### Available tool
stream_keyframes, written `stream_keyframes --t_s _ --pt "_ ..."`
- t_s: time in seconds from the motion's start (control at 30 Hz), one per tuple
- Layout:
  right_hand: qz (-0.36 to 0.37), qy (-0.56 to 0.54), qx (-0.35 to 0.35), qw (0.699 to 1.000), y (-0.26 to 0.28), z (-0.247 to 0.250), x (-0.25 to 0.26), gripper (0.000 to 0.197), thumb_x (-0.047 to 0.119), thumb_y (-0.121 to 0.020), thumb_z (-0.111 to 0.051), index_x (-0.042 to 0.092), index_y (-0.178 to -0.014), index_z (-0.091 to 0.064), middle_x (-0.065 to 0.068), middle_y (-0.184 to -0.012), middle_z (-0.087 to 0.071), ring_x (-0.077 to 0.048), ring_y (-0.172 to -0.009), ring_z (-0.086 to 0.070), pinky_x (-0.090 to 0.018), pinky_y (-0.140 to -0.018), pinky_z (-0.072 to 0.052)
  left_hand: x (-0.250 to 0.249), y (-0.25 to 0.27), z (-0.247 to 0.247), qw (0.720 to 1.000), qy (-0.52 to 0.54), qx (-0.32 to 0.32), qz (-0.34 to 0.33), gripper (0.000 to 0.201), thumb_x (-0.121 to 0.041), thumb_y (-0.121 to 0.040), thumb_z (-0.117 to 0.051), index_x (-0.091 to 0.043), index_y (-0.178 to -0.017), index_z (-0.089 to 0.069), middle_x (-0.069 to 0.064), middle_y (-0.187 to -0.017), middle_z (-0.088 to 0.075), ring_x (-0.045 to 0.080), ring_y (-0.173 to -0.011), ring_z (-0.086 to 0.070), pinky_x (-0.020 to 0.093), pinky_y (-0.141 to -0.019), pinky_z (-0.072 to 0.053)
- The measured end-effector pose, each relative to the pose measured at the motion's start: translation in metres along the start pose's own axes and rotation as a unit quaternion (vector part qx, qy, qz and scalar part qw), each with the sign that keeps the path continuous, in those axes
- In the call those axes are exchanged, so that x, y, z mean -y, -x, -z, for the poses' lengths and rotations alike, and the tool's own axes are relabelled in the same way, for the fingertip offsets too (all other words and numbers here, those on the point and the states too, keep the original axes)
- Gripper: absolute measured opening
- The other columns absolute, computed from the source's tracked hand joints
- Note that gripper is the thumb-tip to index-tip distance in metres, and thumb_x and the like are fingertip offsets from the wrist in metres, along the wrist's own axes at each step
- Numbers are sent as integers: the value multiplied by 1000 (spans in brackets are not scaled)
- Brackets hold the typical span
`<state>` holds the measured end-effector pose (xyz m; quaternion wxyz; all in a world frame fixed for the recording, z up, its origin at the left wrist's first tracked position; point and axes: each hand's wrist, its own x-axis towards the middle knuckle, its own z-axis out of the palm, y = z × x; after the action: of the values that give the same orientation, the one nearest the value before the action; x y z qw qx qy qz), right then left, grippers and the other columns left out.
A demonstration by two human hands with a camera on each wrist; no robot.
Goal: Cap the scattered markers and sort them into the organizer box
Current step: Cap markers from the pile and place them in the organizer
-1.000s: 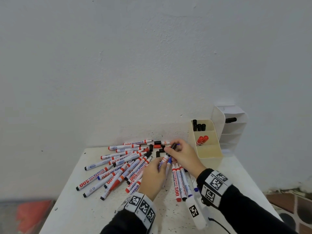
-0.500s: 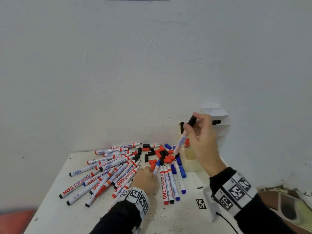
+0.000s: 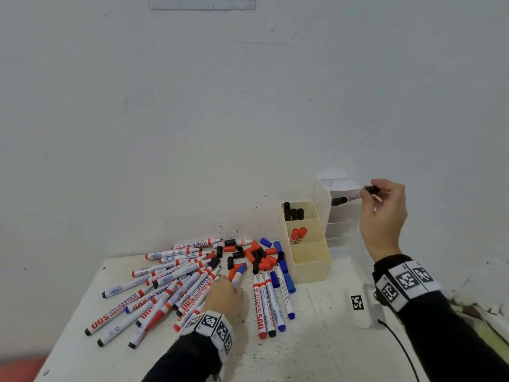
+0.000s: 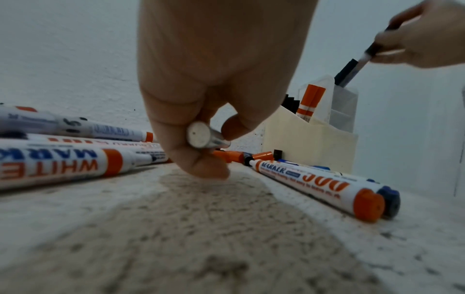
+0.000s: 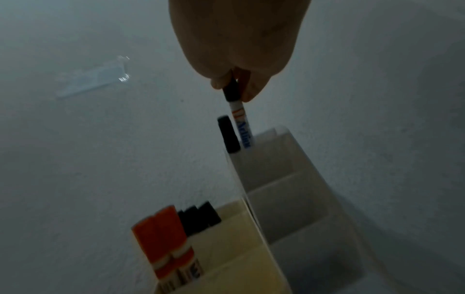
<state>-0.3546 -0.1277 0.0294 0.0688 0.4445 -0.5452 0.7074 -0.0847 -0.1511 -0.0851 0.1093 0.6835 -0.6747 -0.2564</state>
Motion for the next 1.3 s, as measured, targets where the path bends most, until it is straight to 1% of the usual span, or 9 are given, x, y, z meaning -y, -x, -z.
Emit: stream_keyframes --t_s 0.23,0.43,0.5,0.6,0.7,0.8,0.9,1.0,1.3 --pt "-59 91 152 983 4 -13 -24 22 1 -93 -46 2 -112 -56 -13 -107 -63 -20 -93 -57 -11 -76 -35 10 -1 1 999 46 -14 -11 27 -26 -97 -41 -8 -117 -45 6 -103 -55 8 -73 -48 21 -66 -43" --pt "-123 84 202 968 8 -11 -22 42 14 -98 -41 9 -139 -35 -6 -142 -42 -19 -129 -39 -20 -102 -26 19 1 2 997 61 -23 -29 28 -25 -97 -39 -11 -121 -44 2 -94 -57 9 -70 -52 20 -61 -44" --pt "-80 118 153 978 12 -13 -19 45 18 -95 -46 7 -137 -37 -12 -145 -33 -23 -134 -28 -20 -105 -19 22 2 1 997 61 -29 -33 29 -26 -97 -39 -10 -121 -45 2 -94 -58 10 -71 -53 23 -65 -48" --pt "23 112 26 993 25 -16 1 30 22 -85 -45 2 -105 -55 -18 -112 -47 -20 -106 -39 -20 -90 -31 26 4 1 997 57 -27 -46 30 -26 -97 -37 -11 -122 -45 1 -92 -59 9 -70 -52 20 -62 -45" --pt "96 40 106 989 50 -19 28 14 18 -84 -43 8 -85 -53 0 -73 -50 -2 -67 -46 -7 -62 -39 28 5 3 997 48 -31 -53 26 -28 -98 -35 -13 -116 -46 1 -93 -58 9 -70 -51 21 -62 -44" --pt "18 89 302 949 79 -29 43 6 15 -88 -50 17 -83 -52 7 -61 -50 -5 -49 -46 -9 -46 -39 29 6 3 997 49 -36 -57 22 -30 -98 -34 -16 -110 -46 0 -89 -56 8 -67 -48 24 -62 -46" --pt "-109 261 483 828 106 -39 26 12 12 -93 -46 14 -96 -58 2 -82 -57 -10 -72 -54 -16 -68 -46 31 9 3 996 44 -51 -62 23 -32 -98 -33 -17 -106 -48 -2 -85 -54 8 -66 -46 28 -69 -49" --pt "-157 350 551 741 128 -45 7 25 7 -93 -44 12 -114 -57 -6 -107 -59 -19 -95 -58 -27 -84 -48 34 13 4 995 41 -58 -74 24 -31 -98 -33 -16 -107 -50 -3 -84 -52 8 -66 -45 23 -64 -45" --pt "-165 384 492 763 147 -53 1 18 12 -94 -48 12 -110 -55 -7 -108 -58 -20 -97 -58 -24 -77 -44 39 24 13 995 25 -63 -78 22 -32 -98 -35 -18 -104 -50 -5 -84 -50 6 -67 -43 18 -58 -36"
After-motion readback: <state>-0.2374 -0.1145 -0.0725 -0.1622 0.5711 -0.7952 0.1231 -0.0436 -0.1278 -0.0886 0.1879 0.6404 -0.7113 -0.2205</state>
